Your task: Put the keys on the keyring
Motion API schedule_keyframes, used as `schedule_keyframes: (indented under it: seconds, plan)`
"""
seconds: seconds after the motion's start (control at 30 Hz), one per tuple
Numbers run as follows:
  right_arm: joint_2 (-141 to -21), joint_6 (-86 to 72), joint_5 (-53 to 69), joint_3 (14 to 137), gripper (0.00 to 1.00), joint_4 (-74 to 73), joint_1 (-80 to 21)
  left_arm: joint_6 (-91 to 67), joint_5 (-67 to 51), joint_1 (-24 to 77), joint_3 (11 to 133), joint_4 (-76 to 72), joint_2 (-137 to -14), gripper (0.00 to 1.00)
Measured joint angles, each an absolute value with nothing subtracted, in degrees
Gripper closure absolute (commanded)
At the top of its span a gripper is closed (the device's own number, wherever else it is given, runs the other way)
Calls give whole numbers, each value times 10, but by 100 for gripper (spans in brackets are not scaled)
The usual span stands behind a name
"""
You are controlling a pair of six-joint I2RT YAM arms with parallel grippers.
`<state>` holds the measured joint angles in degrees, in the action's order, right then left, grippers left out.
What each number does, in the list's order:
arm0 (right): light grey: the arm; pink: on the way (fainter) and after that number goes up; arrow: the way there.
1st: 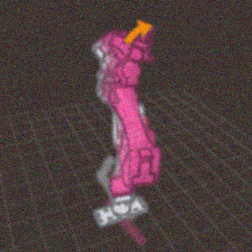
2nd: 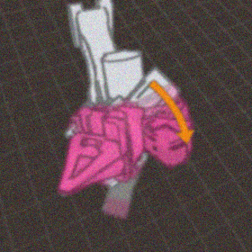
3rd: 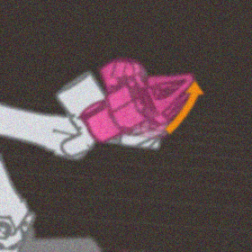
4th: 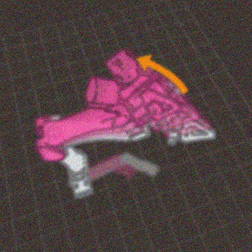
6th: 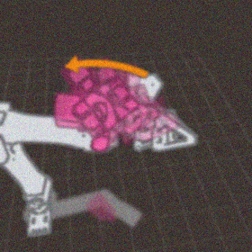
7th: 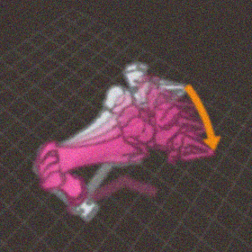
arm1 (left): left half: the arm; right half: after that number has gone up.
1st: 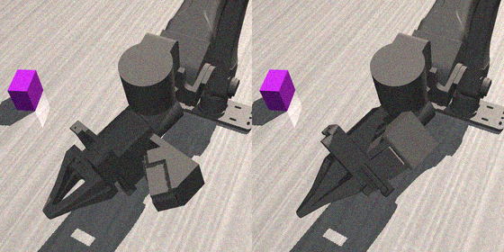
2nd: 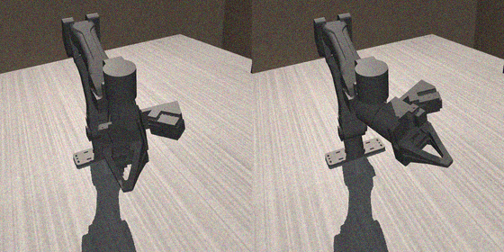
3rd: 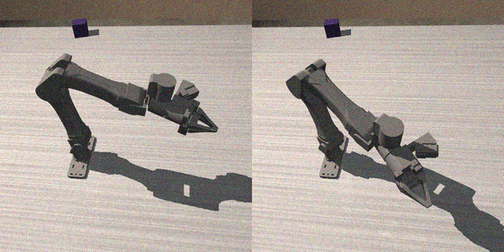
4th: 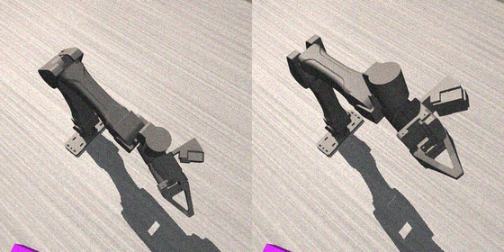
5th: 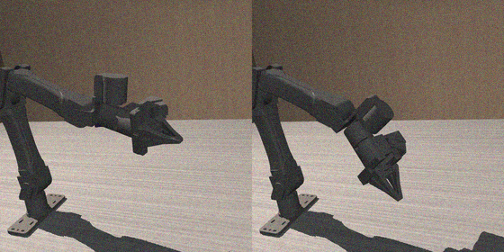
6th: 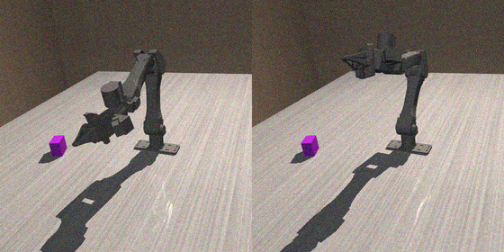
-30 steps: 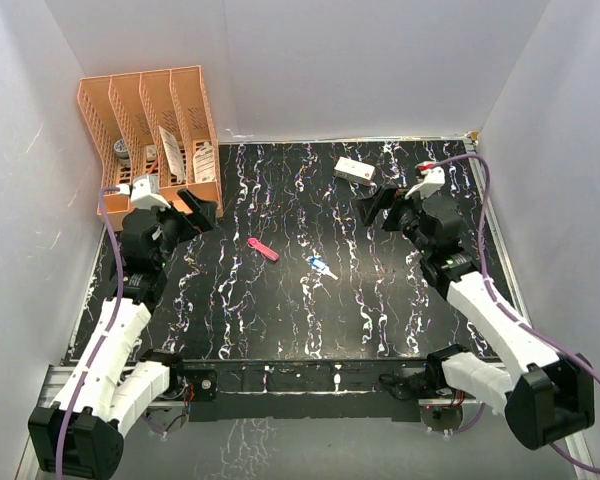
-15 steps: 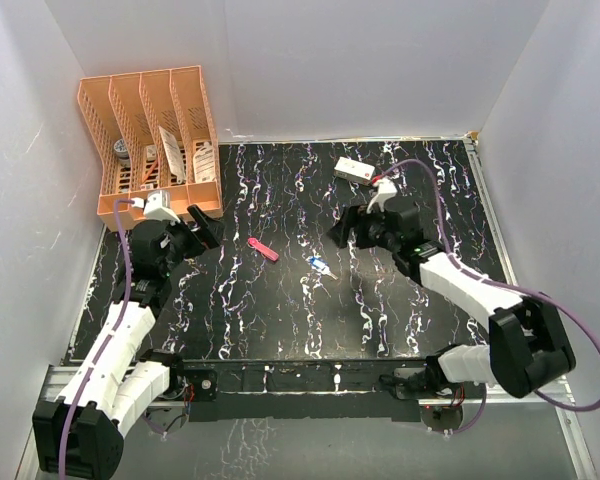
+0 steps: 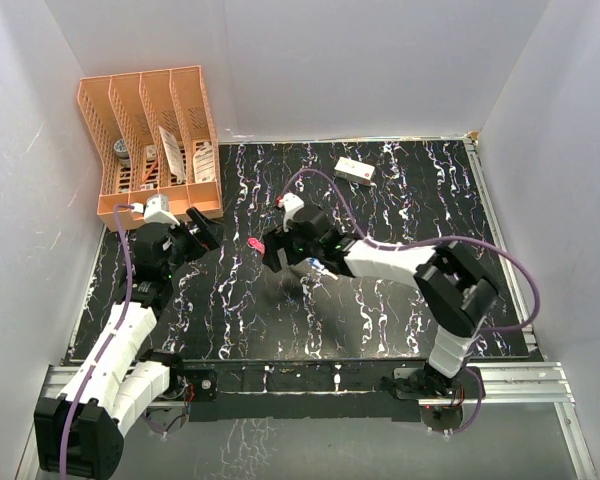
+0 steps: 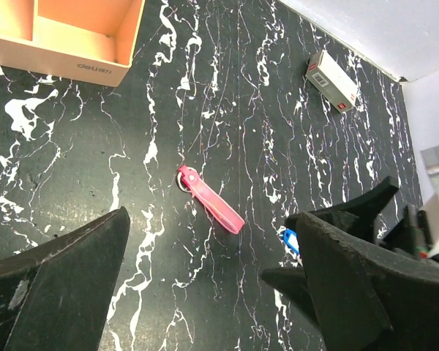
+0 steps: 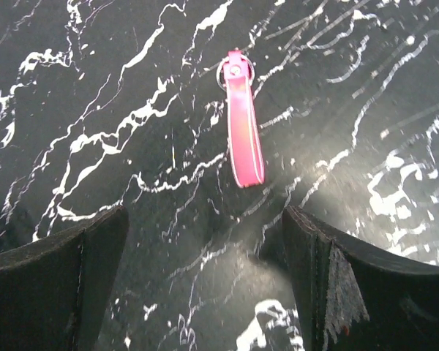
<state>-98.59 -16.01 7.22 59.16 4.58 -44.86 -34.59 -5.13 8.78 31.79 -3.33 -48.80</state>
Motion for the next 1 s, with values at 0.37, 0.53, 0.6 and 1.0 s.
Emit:
schedule_keyframes:
  seconds: [0.37,0.53,0.6,1.0]
  plan:
    - [-1136,-88,-4,704,29,48,-483,-345,-47,89,318,-37,-495,3]
    - [-1160,-73,-21,722,37,47,-483,-340,-28,89,318,-29,-481,2]
    - [-1167,-71,-26,732,41,47,-483,-339,-24,89,318,-28,-480,2]
    - [-1196,-60,-33,757,57,43,-483,-334,-17,89,318,-25,-484,2]
